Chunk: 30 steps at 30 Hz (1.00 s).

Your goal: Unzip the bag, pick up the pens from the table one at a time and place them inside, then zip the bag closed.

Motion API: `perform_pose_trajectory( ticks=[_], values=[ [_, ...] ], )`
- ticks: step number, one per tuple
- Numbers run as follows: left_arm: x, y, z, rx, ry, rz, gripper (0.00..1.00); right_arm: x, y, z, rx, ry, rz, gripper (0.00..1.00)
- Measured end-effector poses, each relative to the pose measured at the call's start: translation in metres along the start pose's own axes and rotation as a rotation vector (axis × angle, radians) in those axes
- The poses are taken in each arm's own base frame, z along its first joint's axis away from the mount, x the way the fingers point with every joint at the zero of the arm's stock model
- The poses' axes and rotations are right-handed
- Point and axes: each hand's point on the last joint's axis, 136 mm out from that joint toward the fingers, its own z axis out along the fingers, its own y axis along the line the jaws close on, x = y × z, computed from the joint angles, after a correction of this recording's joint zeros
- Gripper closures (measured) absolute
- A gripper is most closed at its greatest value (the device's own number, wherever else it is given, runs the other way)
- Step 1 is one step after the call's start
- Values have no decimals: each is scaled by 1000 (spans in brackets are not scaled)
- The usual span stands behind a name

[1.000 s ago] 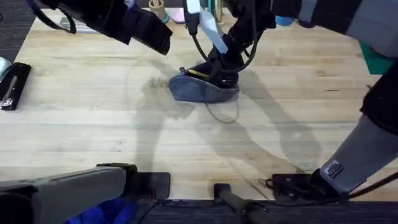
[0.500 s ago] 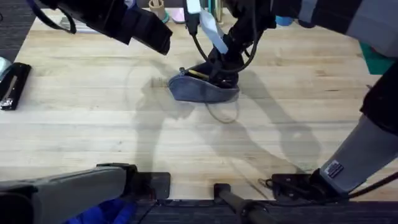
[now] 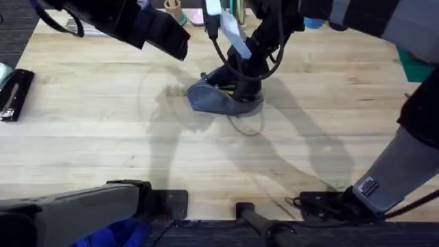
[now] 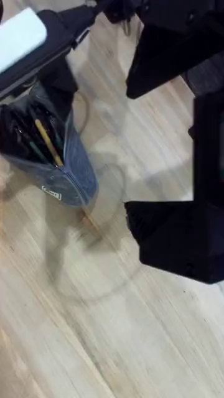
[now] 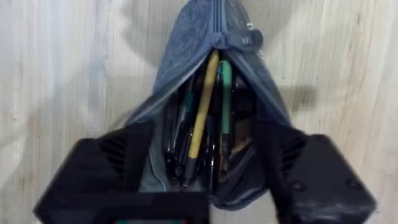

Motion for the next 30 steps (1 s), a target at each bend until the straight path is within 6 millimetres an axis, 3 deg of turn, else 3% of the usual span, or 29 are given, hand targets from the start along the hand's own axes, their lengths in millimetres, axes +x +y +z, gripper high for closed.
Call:
perform_pose_trajectory(
  ticks=[1, 3, 20, 30],
  values=[
    [0, 0, 0, 0, 0, 0, 5, 0, 0, 0, 0, 0, 0, 99],
    [0, 0, 0, 0, 0, 0, 6, 0, 0, 0, 0, 1, 0, 13],
    [0, 0, 0, 0, 0, -2, 6, -4, -3, -6, 12, -4, 66, 6],
    [0, 0, 0, 0, 0, -2, 5, -26, -28, -56, 173, 5, 186, 6]
  ],
)
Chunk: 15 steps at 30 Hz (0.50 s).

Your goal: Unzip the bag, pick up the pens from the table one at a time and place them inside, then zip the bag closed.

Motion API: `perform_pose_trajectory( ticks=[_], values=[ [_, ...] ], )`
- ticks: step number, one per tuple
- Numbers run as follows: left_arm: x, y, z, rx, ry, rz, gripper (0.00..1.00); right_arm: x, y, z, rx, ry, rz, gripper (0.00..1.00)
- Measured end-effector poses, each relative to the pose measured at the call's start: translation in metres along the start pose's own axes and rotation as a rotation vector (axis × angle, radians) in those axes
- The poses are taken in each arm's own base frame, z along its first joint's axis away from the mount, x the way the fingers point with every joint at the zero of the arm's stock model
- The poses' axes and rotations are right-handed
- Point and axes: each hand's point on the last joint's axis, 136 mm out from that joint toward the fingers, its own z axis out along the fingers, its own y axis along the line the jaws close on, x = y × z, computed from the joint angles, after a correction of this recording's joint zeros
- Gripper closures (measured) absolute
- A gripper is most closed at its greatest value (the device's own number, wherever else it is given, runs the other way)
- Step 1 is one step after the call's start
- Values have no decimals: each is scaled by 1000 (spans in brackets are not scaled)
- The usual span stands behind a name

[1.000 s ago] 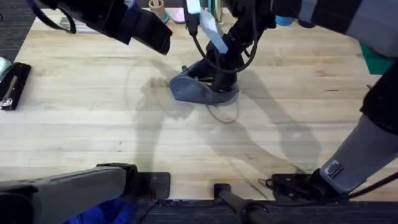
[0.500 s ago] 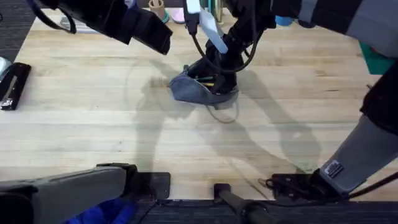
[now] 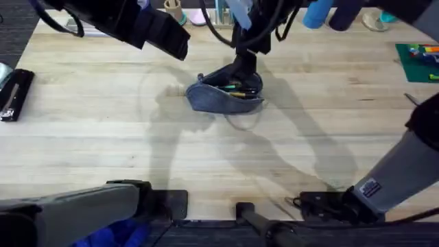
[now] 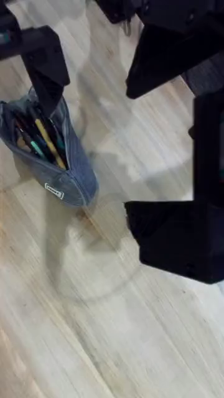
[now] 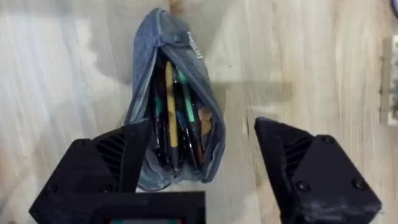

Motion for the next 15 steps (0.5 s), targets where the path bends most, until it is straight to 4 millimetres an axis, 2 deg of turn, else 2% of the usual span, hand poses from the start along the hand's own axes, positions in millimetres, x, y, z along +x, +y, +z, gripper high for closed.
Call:
perform_pose_trajectory(
  ticks=[5, 9, 15],
  values=[
    [0, 0, -1, -1, -2, 0, 5, -2, -2, -11, 20, 18, 90, 6],
    [1, -1, -9, -17, -29, 4, 5, -1, -2, -19, 40, 26, 145, 5],
    [6, -5, -35, -66, -105, 6, 6, -2, -4, -55, 157, 25, 216, 5]
  ],
)
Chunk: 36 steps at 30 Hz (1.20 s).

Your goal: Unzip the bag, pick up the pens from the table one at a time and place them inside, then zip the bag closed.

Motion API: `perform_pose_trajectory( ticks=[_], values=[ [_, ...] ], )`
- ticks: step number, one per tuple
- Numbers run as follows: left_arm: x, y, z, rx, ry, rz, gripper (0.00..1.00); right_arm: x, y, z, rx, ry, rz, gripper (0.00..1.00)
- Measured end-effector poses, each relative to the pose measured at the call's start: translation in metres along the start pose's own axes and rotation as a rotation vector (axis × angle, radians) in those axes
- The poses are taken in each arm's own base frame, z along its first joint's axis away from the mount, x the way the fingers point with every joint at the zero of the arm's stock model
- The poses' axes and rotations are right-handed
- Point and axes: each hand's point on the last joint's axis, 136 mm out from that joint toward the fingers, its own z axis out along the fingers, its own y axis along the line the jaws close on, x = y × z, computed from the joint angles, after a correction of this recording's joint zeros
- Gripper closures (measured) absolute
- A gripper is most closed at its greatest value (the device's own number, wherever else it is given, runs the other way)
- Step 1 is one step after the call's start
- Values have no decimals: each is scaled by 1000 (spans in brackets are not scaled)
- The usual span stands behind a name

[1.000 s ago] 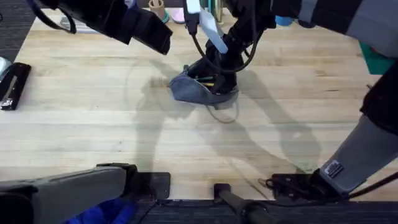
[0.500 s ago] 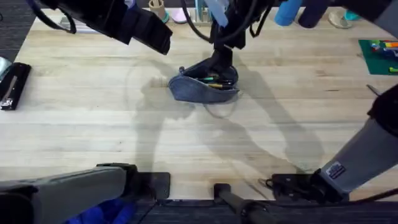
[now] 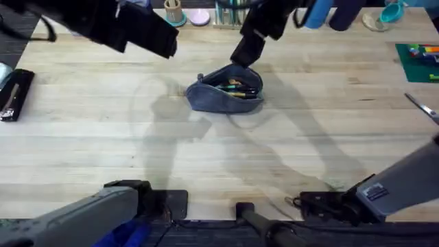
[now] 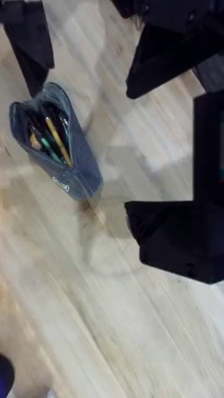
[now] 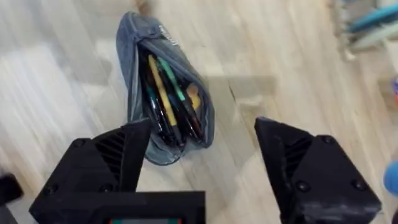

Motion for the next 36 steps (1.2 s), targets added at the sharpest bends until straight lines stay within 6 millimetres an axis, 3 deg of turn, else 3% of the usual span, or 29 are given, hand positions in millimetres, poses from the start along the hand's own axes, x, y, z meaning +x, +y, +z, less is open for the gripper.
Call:
perform_pose_trajectory(
  ticks=[5, 9, 15, 22, 27, 36],
  values=[
    [2, -7, -17, -25, -51, 17, 5, -1, 3, -39, 70, -38, 85, 5],
    [5, -12, -28, -38, -78, 28, 6, 9, 14, -57, 66, -20, 153, 5],
    [25, -17, -50, -80, -100, -11, 6, 34, 31, -61, 24, 83, 275, 5],
    [37, -18, -70, -138, -149, -40, 6, 46, 24, -63, 89, 133, 411, 5],
    [41, -20, -70, -146, -160, -38, 5, 51, 25, -64, 90, 154, 431, 5],
    [50, -16, -43, -130, -172, -35, 5, 56, 29, -64, 80, 179, 439, 5]
  ],
)
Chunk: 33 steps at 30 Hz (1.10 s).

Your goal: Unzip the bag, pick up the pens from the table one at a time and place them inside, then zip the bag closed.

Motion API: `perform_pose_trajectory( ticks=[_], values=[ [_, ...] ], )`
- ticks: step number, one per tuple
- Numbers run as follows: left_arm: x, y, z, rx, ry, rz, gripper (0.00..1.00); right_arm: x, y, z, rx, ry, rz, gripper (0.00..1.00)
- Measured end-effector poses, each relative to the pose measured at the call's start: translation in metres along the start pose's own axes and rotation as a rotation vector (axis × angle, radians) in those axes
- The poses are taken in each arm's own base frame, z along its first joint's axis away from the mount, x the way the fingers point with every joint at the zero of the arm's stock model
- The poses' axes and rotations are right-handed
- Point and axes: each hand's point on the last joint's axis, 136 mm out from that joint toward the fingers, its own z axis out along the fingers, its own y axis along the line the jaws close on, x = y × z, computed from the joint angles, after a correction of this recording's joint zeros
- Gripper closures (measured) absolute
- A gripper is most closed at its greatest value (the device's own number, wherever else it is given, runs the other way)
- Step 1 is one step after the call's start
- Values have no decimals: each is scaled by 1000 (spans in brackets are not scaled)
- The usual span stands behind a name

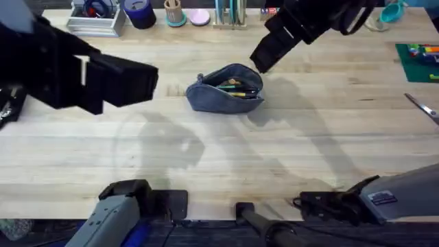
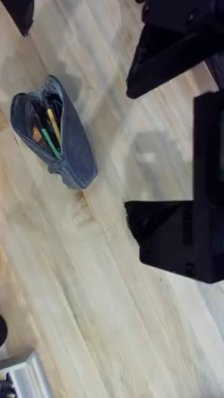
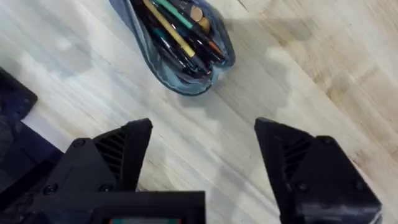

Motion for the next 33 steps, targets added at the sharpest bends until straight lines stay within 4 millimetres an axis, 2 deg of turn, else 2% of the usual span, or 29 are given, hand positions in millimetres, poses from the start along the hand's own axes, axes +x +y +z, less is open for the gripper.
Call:
perform_pose_trajectory(
  ticks=[6, 17, 21, 27, 33],
  values=[
    [6, 4, 18, 12, 2, -24, 7, 0, 0, 0, 0, 0, 0, 5],
    [12, 29, 39, 51, -54, -31, 7, 0, 0, 0, 0, 0, 0, 5],
    [10, 42, 49, 119, -79, -25, 8, 0, 0, 0, 0, 0, 0, 5],
    [4, 64, 76, 270, -134, 16, 7, 0, 0, 0, 0, 0, 0, 5],
    [7, 74, 105, 417, -185, 105, 8, 0, 0, 0, 0, 0, 0, 5]
  ],
)
